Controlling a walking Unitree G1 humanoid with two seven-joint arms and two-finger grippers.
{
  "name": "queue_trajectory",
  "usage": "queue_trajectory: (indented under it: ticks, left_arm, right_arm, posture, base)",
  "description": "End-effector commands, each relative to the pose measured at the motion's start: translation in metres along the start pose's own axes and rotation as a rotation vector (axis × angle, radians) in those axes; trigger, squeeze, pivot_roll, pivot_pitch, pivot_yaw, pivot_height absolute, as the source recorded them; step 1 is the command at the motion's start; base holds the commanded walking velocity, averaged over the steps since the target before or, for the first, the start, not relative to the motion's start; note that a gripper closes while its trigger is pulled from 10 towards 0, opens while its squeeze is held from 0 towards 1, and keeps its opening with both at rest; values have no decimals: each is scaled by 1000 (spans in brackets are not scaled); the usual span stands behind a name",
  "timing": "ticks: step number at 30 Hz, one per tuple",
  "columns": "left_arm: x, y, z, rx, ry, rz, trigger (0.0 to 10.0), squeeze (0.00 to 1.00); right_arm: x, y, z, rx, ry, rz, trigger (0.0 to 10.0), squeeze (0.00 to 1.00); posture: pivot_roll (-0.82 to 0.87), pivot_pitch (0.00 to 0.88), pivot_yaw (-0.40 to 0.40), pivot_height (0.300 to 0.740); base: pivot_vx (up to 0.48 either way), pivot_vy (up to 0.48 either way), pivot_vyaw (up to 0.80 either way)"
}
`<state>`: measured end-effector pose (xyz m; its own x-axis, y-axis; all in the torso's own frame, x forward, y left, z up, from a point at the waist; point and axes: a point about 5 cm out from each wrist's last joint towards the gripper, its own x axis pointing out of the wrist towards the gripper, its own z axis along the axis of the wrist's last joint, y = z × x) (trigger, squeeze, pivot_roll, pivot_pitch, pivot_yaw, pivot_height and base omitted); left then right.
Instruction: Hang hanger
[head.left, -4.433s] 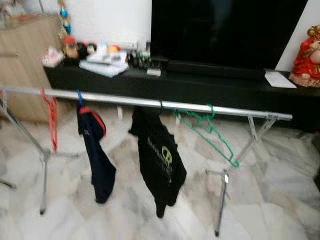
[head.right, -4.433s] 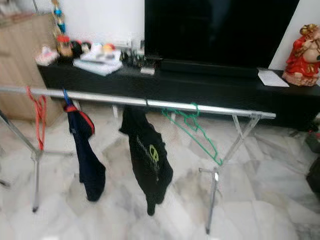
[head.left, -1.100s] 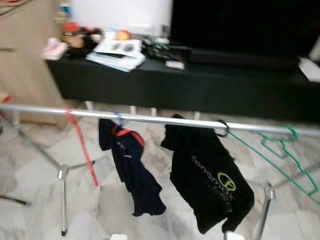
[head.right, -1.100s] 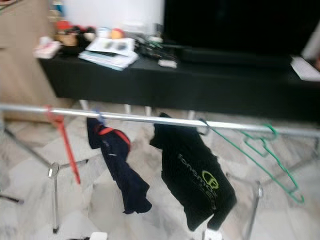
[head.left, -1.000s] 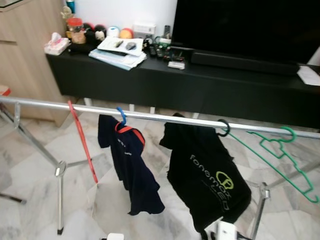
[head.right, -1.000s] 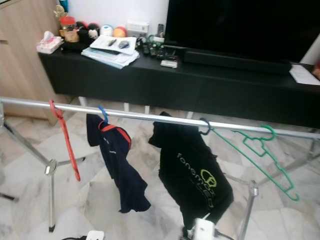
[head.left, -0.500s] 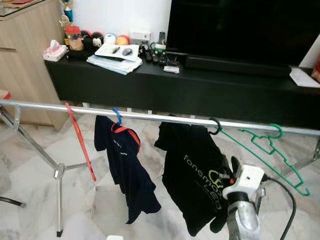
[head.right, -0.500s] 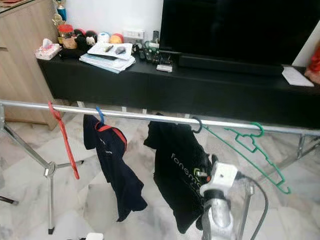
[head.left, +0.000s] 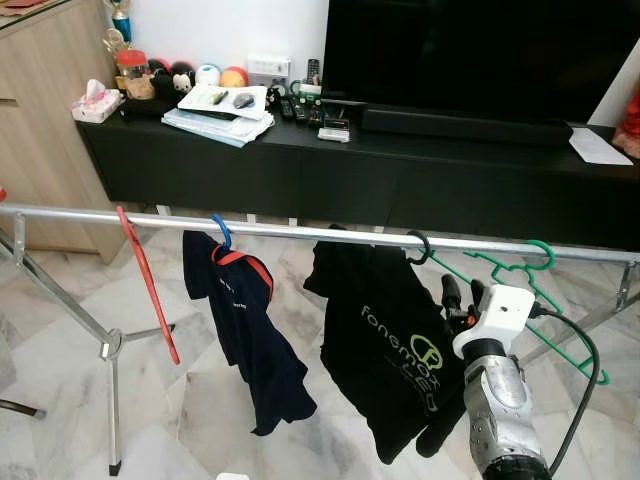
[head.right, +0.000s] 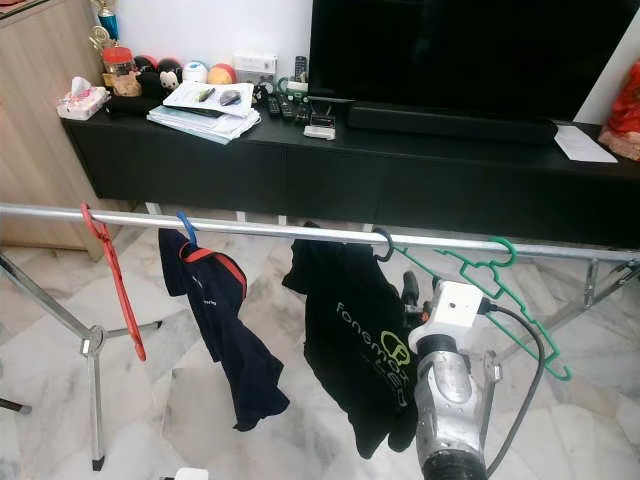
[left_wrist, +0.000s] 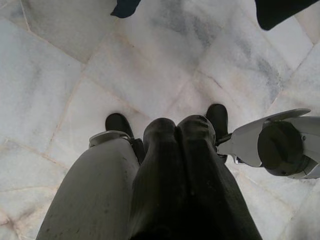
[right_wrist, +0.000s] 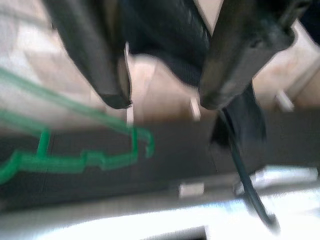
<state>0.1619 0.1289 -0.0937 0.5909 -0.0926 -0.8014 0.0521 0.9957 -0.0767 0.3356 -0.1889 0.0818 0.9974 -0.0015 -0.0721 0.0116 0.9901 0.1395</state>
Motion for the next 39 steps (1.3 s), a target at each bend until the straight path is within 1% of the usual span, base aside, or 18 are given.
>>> queue_trajectory:
  ticks: [1, 2, 5, 7, 8, 10, 12, 13, 16, 18, 19, 24, 31, 35, 39]
  left_arm:
    - [-6, -5, -27, -1, 116, -11, 10000, 0]
    - [-6, -4, -27, -1, 115, -8, 10000, 0]
    - [-5, -4, -26, -1, 114, -6, 10000, 0]
    - [-5, -4, -26, -1, 114, -5, 10000, 0]
    - [-5, -4, -26, -1, 114, -5, 10000, 0]
    - [-5, -4, -26, -2, 114, -5, 10000, 0]
    - [-5, -5, -26, -2, 114, -6, 10000, 0]
    - [-5, -5, -26, -2, 114, -7, 10000, 0]
    - [-5, -5, -26, -2, 115, -8, 10000, 0]
    - [-5, -4, -26, -2, 115, -7, 10000, 0]
    - [-5, -4, -26, -4, 115, -5, 10000, 0]
    - [-6, -4, -27, -7, 117, -2, 10000, 0]
    - [-5, -5, -26, -6, 118, -7, 10000, 0]
    - [-5, -5, -26, -6, 118, -10, 10000, 0]
    - [-5, -5, -26, -5, 119, -12, 10000, 0]
  right_arm:
    - [4, 1, -3, 12, 53, 23, 10000, 0]
    - [6, 1, -5, -4, 98, 42, 10000, 0]
    - [11, 0, -7, -62, 167, 51, 10000, 0]
    - [13, -1, -7, -63, 181, 49, 10000, 0]
    - [15, 0, -5, -36, 187, 59, 10000, 0]
    - [16, 1, -5, -33, 191, 64, 10000, 0]
    - [19, 5, -2, -28, 197, 100, 10000, 0]
    - [22, 10, 0, -37, 213, 134, 10000, 0]
    - [25, 15, 0, -80, 249, 161, 10000, 0]
    - [27, 17, 1, -91, 264, 171, 10000, 0]
    - [30, 20, 5, -93, 259, 184, 10000, 0]
    - [37, 25, 17, -85, 230, 193, 10000, 0]
    - [42, 25, 29, -77, 197, 171, 10000, 0]
    - [43, 23, 30, -68, 190, 144, 10000, 0]
    - [43, 21, 28, -65, 206, 121, 10000, 0]
  posture:
    - [-22, 108, -46, 740]
    - [-20, 108, -46, 740]
    - [-15, 108, -47, 740]
    - [-12, 109, -47, 740]
    - [-8, 109, -46, 740]
    - [-6, 110, -45, 740]
    - [-3, 110, -45, 740]
    - [1, 111, -45, 740]
    - [6, 113, -46, 740]
    - [8, 113, -46, 740]
    - [10, 112, -47, 740]
    - [15, 113, -47, 740]
    - [11, 115, -47, 740]
    - [13, 117, -49, 740]
    - [15, 117, -49, 740]
  base:
    - [0, 0, 0]
    - [0, 0, 0]
    - [0, 0, 0]
    - [0, 0, 0]
    - [0, 0, 0]
    - [0, 0, 0]
    - [0, 0, 0]
    - [0, 0, 0]
    - [0, 0, 0]
    - [0, 0, 0]
    - [0, 0, 0]
    - [0, 0, 0]
    - [0, 0, 0]
    - [0, 0, 0]
    - [0, 0, 0]
